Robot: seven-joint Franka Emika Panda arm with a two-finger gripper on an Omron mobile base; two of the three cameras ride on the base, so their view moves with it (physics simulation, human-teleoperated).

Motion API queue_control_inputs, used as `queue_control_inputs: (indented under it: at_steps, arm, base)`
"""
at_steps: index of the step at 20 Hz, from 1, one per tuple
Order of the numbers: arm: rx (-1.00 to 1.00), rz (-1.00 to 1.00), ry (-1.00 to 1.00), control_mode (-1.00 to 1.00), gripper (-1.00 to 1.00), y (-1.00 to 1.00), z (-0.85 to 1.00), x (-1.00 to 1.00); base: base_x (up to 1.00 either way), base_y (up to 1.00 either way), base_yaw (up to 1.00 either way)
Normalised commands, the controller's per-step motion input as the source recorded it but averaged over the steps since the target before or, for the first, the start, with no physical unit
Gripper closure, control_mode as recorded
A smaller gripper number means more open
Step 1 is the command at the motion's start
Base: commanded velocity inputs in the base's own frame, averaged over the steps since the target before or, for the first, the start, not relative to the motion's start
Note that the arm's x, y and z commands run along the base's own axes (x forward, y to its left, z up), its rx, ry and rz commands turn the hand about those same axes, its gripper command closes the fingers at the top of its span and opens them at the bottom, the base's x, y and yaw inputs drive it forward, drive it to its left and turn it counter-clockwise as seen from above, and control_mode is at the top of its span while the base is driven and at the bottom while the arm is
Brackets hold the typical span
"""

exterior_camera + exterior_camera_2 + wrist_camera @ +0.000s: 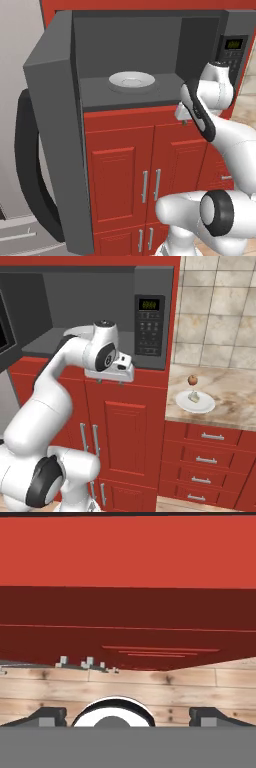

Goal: Pick the garlic from the counter and place it in the microwave.

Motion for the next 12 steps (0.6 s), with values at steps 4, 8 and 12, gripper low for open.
queue_control_inputs:
  at_steps: [4, 8, 12]
  arm:
    - [0.0, 0.0, 0.01, -1.0, -1.0, -0.74, -0.07, 0.07]
    - [0.01, 0.0, 0.0, -1.0, -1.0, -1.0, 0.0, 0.0]
    - [0.1, 0.1, -0.06, -1.0, -1.0, -1.0, 0.0, -0.42]
  base:
    - [0.0, 0.0, 0.0]
    - [0.0, 0.0, 0.0]
    - [0.0, 0.0, 0.0]
